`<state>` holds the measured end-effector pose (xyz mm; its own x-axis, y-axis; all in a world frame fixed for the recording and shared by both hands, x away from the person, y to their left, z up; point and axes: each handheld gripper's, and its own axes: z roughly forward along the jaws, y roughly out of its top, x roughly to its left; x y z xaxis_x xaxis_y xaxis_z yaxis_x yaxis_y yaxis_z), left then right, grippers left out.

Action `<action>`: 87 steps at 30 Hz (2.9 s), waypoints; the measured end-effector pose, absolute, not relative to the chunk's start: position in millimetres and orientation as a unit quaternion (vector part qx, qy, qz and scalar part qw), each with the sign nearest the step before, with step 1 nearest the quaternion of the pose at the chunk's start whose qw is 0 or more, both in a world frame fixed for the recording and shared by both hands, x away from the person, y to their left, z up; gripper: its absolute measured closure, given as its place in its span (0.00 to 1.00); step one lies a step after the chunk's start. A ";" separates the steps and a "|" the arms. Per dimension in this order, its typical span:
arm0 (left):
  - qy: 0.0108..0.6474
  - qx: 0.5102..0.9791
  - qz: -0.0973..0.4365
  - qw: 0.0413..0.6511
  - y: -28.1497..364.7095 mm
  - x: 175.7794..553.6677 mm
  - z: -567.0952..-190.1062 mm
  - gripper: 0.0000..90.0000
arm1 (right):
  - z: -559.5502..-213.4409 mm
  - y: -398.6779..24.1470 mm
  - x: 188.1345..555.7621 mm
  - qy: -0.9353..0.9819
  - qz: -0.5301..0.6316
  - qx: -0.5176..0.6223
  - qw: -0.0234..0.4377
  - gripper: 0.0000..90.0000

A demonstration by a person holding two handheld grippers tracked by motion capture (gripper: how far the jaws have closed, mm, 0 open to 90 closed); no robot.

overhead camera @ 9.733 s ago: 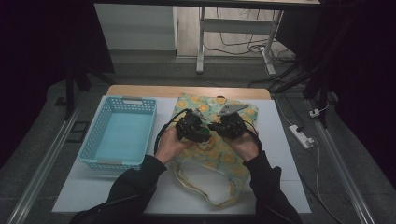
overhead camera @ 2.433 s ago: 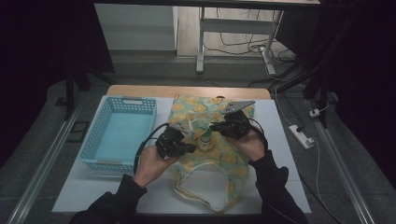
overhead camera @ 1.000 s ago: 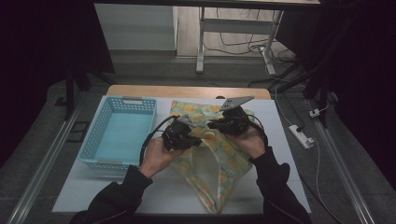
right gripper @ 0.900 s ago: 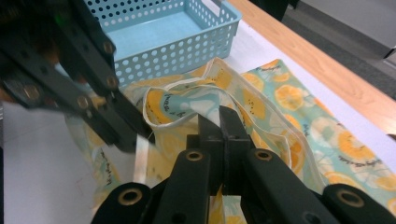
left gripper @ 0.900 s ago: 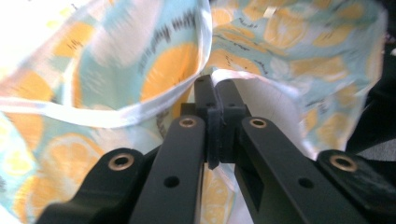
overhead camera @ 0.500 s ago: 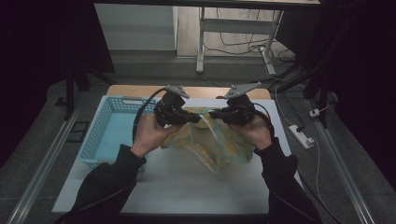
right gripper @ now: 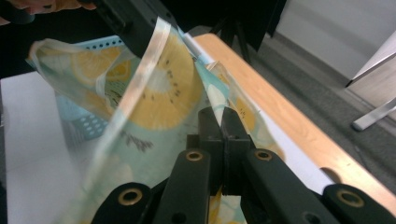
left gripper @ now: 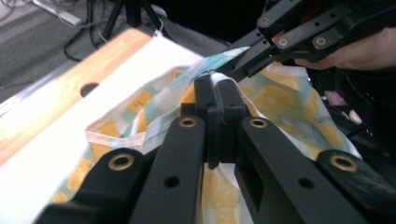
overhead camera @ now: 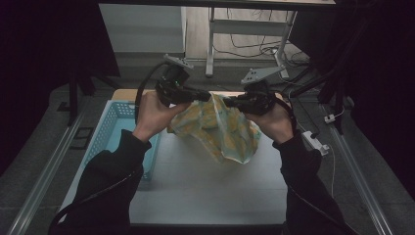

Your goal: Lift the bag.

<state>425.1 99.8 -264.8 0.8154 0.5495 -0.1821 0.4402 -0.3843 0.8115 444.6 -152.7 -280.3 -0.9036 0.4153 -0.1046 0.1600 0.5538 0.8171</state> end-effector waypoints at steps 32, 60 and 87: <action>0.322 0.814 0.137 0.463 95.4 454.2 -232.3 1.00 | -243.8 -145.1 470.3 0.853 0.433 0.202 0.210 0.99; 0.330 0.814 0.086 0.471 108.3 464.7 -305.1 0.45 | -295.4 -170.3 482.8 0.834 0.470 0.250 0.142 0.53; 0.321 0.823 0.102 0.457 153.2 392.9 -360.4 0.01 | -335.8 -190.8 439.9 0.830 0.469 0.256 0.158 0.11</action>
<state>392.9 153.2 -360.4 0.7728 0.6220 -0.1262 0.4362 -0.3761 0.8175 439.9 -190.8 -335.8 -0.8194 0.5728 -0.0214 0.2769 0.4283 0.8602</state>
